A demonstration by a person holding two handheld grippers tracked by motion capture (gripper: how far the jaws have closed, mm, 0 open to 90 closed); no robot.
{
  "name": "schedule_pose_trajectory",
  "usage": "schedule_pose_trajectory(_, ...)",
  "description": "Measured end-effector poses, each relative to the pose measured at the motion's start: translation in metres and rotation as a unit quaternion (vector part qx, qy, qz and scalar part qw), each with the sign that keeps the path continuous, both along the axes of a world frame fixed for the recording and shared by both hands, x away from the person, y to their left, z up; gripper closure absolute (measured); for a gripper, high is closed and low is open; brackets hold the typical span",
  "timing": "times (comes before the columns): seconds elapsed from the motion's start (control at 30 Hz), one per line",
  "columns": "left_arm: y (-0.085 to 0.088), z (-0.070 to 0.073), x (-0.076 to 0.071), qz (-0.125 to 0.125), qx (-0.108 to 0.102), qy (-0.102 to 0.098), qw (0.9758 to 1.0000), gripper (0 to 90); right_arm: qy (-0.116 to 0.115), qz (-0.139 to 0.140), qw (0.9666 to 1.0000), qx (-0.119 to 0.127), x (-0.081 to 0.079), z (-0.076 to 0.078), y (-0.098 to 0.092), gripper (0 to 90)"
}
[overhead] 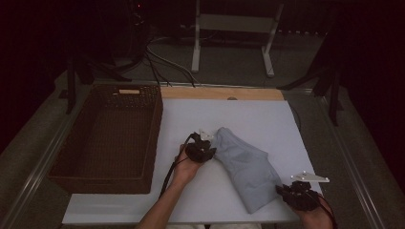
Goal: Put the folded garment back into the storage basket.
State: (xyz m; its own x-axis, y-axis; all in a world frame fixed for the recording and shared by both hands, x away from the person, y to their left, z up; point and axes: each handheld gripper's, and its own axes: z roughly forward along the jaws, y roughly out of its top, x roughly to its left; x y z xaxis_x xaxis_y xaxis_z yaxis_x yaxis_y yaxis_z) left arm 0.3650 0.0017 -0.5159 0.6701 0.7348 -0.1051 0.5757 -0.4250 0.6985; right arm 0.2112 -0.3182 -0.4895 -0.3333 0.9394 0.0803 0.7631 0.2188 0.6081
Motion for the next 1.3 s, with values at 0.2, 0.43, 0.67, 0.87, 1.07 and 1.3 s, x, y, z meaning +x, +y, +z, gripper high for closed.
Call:
schedule_pose_trajectory(0.2, 0.002, 0.0, 0.003, 0.02, 0.019, -0.001, 0.9996, 80.6, -0.001, 0.0, 1.0, 0.0, 0.0, 0.0, 0.0, 79.1)
schedule_pose_trajectory(0.43, 0.0, 0.003, 0.003, 0.029, -0.012, 0.001, 0.9995, 70.9, -0.001, 0.001, 1.0, -0.003, 0.0, 0.0, 0.001, 79.1)
schedule_pose_trajectory(0.67, 0.0, 0.004, 0.004, 0.026, -0.08, 0.017, 0.9963, 33.5, -0.001, 0.002, 1.0, -0.006, -0.001, -0.001, 0.002, 79.1)
schedule_pose_trajectory(0.87, -0.004, -0.004, 0.006, 0.024, -0.077, 0.042, 0.9958, 7.3, 0.0, 0.002, 1.0, -0.006, -0.001, -0.001, 0.002, 79.0)
schedule_pose_trajectory(1.07, -0.007, -0.008, 0.007, 0.012, -0.062, 0.045, 0.997, 4.0, 0.0, 0.002, 1.0, -0.005, -0.001, -0.001, 0.002, 79.0)
schedule_pose_trajectory(1.3, -0.012, -0.009, 0.007, -0.006, -0.044, 0.041, 0.9982, 4.4, 0.001, 0.003, 1.0, -0.005, -0.001, -0.001, 0.002, 79.0)
